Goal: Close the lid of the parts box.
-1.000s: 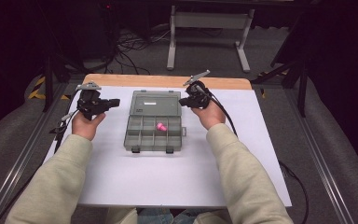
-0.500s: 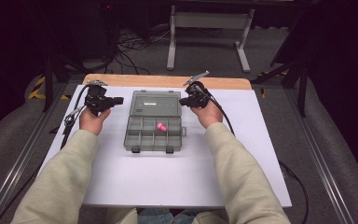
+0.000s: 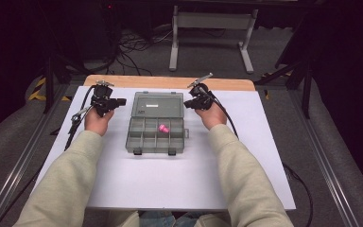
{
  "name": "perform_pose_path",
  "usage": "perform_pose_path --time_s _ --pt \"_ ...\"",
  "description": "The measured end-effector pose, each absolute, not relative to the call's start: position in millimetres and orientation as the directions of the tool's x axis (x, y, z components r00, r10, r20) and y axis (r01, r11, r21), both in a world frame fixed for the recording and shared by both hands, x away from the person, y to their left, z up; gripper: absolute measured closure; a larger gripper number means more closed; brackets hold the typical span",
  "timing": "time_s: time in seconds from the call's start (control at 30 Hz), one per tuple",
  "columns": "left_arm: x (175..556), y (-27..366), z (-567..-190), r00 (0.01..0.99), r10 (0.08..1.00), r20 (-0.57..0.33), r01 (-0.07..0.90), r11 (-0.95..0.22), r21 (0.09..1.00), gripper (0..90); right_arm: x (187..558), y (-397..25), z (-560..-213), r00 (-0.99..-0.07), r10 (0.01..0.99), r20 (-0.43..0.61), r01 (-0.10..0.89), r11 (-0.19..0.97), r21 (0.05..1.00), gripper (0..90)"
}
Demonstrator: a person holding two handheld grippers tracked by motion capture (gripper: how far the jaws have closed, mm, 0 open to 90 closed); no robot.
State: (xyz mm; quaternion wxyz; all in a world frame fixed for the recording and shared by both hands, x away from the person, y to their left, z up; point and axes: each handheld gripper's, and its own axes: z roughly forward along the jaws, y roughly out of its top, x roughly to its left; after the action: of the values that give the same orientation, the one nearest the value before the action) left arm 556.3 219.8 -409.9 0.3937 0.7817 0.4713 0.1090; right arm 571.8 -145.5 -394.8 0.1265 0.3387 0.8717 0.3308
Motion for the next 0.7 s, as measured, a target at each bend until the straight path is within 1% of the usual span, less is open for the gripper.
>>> perform_pose_path --time_s 0.27,0.43,0.7 --pt "561 220 -420 0.532 0.825 -0.191 0.67 -0.272 0.691 90.0 575 -143 -406 -0.733 0.68 -0.007 0.525 0.573 0.63 90.0" --pt "564 218 -428 0.543 0.81 -0.222 0.694 -0.284 0.662 90.0 576 -143 -413 -0.727 0.687 -0.007 0.542 0.58 0.609 90.0" --pt "566 215 -435 0.556 0.799 -0.231 0.708 -0.309 0.635 90.0 578 -144 -425 -0.722 0.691 0.007 0.563 0.582 0.587 90.0"
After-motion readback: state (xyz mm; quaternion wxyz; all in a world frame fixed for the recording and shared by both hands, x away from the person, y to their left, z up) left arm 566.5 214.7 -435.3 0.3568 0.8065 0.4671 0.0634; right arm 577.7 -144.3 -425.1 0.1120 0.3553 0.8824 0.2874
